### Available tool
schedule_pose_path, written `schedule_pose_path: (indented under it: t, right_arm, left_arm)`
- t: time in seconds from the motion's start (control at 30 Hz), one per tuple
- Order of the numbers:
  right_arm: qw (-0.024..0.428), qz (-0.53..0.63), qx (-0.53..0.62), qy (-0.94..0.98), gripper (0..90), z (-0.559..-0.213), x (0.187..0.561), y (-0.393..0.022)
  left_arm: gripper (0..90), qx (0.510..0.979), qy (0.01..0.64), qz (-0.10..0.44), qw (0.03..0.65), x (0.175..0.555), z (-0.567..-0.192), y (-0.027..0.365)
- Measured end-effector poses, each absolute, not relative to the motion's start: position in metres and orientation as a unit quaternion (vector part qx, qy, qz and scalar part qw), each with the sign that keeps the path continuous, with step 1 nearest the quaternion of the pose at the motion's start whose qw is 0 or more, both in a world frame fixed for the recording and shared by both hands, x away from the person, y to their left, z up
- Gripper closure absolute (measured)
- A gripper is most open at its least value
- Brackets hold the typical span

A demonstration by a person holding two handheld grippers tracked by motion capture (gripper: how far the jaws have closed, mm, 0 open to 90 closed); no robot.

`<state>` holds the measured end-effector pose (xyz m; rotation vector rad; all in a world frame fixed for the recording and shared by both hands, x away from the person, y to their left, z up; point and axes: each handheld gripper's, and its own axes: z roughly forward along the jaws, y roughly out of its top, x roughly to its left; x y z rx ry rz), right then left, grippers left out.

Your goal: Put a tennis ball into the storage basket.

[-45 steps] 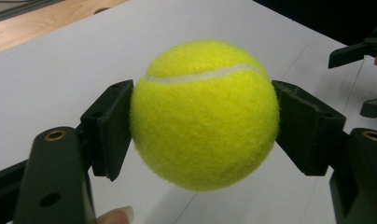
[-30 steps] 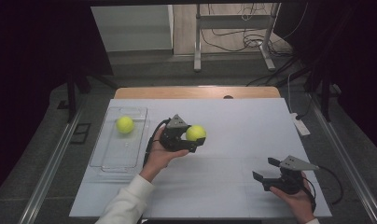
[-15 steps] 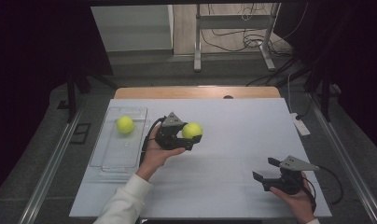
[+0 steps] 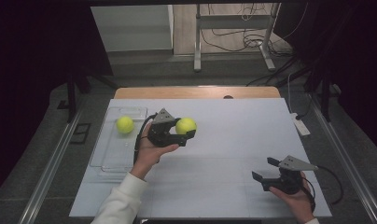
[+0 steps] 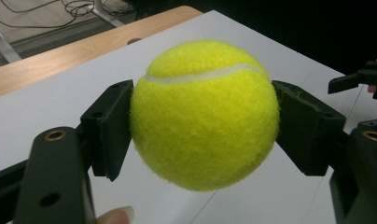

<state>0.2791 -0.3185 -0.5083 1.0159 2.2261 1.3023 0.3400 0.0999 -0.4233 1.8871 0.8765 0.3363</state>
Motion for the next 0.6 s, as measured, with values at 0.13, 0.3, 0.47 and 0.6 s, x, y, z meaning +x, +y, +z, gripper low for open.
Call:
schedule_pose_path:
  t: [0.13,0.3,0.47,0.6]
  right_arm:
    - [0.183,0.461,0.358,0.791,12.9,-0.508,0.281,-0.317]
    - [0.182,0.462,0.357,0.791,12.9,-0.508,0.281,-0.316]
    - [0.182,0.462,0.356,0.791,12.9,-0.508,0.281,-0.316]
    - [0.184,0.46,0.357,0.792,12.8,-0.508,0.281,-0.317]
  left_arm:
    - [26.9,0.772,0.367,0.141,0.499,0.339,-0.421,0.107]
    - [26.9,0.767,0.374,0.147,0.5,0.339,-0.418,0.114]
    - [26.9,0.761,0.379,0.151,0.504,0.339,-0.415,0.12]
    - [26.9,0.757,0.385,0.157,0.504,0.339,-0.414,0.124]
